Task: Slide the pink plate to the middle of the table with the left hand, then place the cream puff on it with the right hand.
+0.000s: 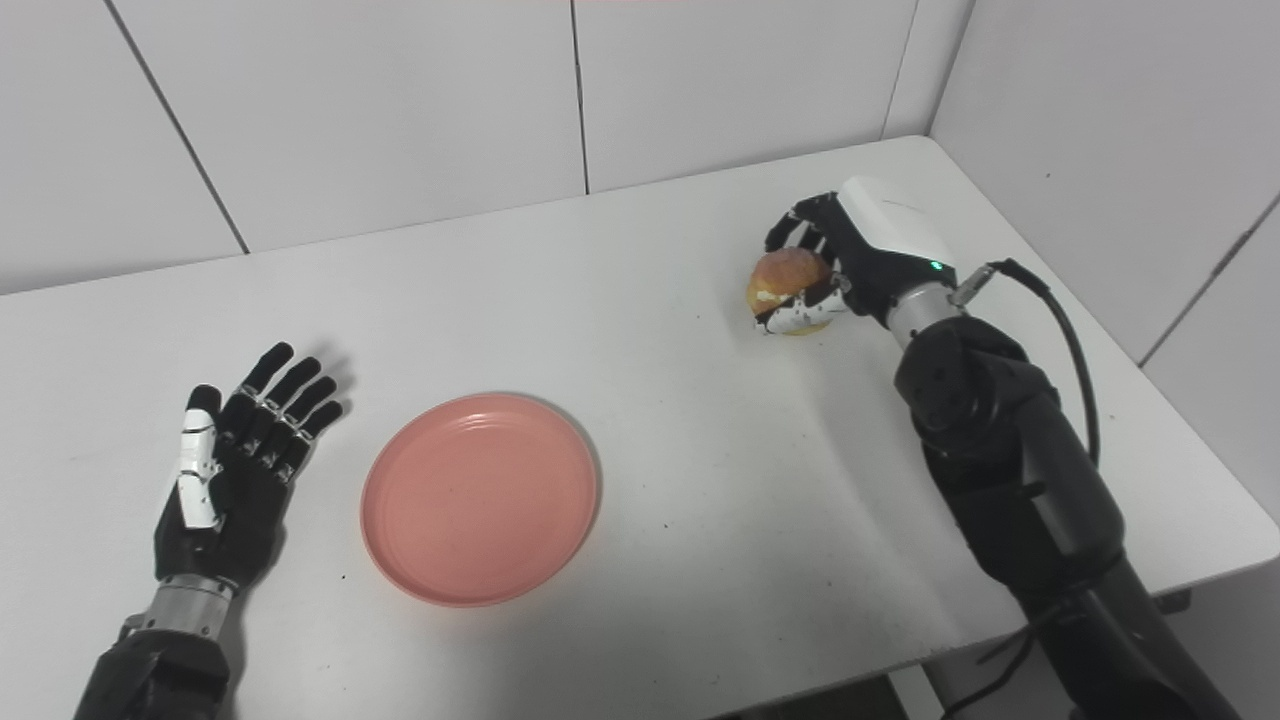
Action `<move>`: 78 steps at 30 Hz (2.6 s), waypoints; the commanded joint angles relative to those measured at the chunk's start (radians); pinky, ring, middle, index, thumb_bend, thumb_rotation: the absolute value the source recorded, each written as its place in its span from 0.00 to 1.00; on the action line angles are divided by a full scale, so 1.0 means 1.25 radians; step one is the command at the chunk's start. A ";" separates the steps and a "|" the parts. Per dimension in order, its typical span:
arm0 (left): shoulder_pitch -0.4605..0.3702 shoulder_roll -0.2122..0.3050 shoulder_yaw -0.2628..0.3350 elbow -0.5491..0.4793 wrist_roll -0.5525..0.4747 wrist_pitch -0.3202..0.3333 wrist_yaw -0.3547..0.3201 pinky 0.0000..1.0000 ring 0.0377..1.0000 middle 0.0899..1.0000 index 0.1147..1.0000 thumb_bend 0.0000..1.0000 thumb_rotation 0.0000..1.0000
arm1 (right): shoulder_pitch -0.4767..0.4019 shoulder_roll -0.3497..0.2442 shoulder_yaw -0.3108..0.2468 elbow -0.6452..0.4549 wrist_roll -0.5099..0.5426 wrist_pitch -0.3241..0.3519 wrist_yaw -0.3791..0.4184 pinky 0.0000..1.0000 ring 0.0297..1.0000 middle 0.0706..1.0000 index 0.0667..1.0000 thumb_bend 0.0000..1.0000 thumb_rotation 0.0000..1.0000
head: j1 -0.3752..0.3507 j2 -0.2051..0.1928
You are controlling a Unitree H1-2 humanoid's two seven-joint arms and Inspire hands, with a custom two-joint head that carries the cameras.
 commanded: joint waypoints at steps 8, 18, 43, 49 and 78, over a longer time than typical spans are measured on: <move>0.039 -0.036 -0.031 -0.017 0.041 -0.004 0.027 0.85 0.84 0.83 0.81 0.45 1.00 | -0.085 0.043 0.079 -0.060 -0.029 -0.015 0.044 0.31 0.36 0.38 0.51 0.52 0.00 | 0.072 0.005; 0.059 -0.075 -0.065 -0.082 0.091 0.033 0.089 0.85 0.85 0.84 0.81 0.46 1.00 | -0.116 0.116 0.175 -0.020 -0.026 -0.052 0.044 0.32 0.38 0.39 0.51 0.52 0.00 | 0.180 0.020; 0.056 -0.113 -0.099 -0.115 0.153 0.043 0.150 0.87 0.84 0.83 0.80 0.46 1.00 | -0.118 0.252 0.298 0.125 -0.013 -0.137 -0.001 0.25 0.31 0.37 0.50 0.52 0.00 | 0.311 0.052; 0.052 -0.117 -0.103 -0.116 0.169 0.043 0.163 0.88 0.85 0.82 0.79 0.46 1.00 | -0.114 0.261 0.317 0.141 -0.008 -0.144 -0.003 0.25 0.30 0.37 0.50 0.52 0.00 | 0.322 0.059; 0.049 -0.132 -0.108 -0.118 0.179 0.045 0.176 0.84 0.83 0.82 0.79 0.47 1.00 | -0.083 0.238 0.381 0.126 -0.069 -0.158 0.008 0.27 0.33 0.37 0.50 0.52 0.00 | 0.336 0.075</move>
